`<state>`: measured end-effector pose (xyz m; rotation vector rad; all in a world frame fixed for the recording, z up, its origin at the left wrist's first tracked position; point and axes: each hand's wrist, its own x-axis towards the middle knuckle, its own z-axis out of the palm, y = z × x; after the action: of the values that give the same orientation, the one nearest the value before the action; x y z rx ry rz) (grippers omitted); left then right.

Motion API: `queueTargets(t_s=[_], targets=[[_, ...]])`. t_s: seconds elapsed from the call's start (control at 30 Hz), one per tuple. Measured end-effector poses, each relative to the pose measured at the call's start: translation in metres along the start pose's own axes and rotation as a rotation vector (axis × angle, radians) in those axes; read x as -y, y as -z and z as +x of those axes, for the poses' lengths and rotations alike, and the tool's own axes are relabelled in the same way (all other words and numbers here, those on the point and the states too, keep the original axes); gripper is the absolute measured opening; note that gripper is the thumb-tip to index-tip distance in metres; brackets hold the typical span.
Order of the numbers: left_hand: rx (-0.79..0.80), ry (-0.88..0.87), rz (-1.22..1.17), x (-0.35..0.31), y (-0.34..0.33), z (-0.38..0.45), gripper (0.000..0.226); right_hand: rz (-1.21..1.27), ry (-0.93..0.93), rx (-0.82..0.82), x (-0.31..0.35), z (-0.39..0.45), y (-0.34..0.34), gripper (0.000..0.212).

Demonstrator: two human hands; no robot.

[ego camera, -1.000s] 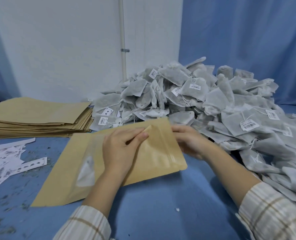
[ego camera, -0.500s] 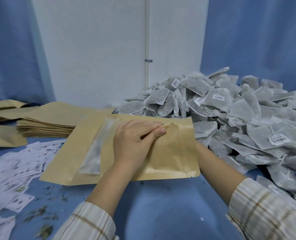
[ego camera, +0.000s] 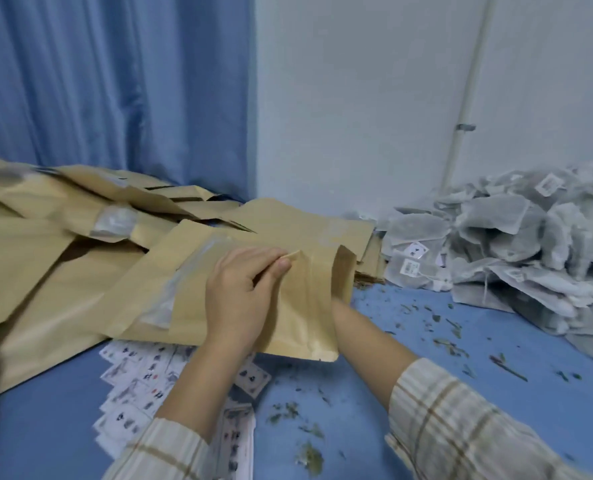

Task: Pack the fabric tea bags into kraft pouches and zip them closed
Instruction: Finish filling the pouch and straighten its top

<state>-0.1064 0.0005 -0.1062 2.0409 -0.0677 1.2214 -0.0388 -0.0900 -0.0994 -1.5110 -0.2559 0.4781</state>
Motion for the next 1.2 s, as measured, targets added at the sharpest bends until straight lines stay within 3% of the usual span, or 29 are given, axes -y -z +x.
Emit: queueTargets(t_s=[0.07,0.17,0.27,0.3,0.37,0.43,0.53,0.6,0.7,0.8,0.87,1.0,1.1,1.2], targets=[[-0.041,0.042,0.018,0.021,0.012,0.001,0.013,-0.022,-0.032,0.019,0.000,0.016,-0.017,0.034],[-0.056,0.099,0.054,0.046,0.023,-0.002,0.012,-0.249,-0.048,0.139,-0.010,0.031,-0.046,0.031],[-0.033,0.088,0.131,0.062,0.027,-0.001,0.011,-0.551,0.076,0.182,-0.020,0.035,-0.042,0.029],[-0.026,0.074,0.148,0.064,0.027,-0.001,0.011,-0.574,0.049,0.171,-0.021,0.038,-0.041,0.034],[-0.011,0.052,0.162,0.067,0.026,-0.001,0.011,-0.473,0.068,0.027,-0.027,0.044,-0.025,0.023],[-0.009,0.043,0.159,0.069,0.024,-0.003,0.010,-0.645,0.301,-0.061,-0.030,0.036,-0.006,0.022],[-0.012,0.048,0.156,0.069,0.021,-0.003,0.011,-0.790,0.395,-0.160,-0.038,0.031,0.035,0.027],[-0.014,0.046,0.156,0.069,0.020,-0.002,0.011,-1.076,0.395,-0.101,-0.045,0.028,0.059,0.019],[-0.004,0.049,0.168,0.069,0.019,-0.001,0.012,-1.345,0.394,0.002,-0.057,0.027,0.075,0.037],[-0.003,0.059,0.165,0.069,0.018,-0.001,0.012,-1.280,0.444,-0.032,-0.058,0.025,0.075,0.030],[-0.006,0.067,0.159,0.068,0.019,-0.002,0.012,-1.161,0.361,-0.074,-0.055,0.022,0.076,0.024],[-0.012,0.090,0.134,0.067,0.020,-0.002,0.012,-0.607,0.249,-0.218,-0.045,0.009,0.092,0.012],[-0.012,0.117,0.110,0.065,0.019,-0.001,0.012,-0.307,0.254,-0.126,-0.034,0.001,0.103,0.018],[0.008,0.133,0.020,0.058,0.015,-0.003,0.013,-0.211,0.284,0.037,-0.031,-0.001,0.085,0.013]])
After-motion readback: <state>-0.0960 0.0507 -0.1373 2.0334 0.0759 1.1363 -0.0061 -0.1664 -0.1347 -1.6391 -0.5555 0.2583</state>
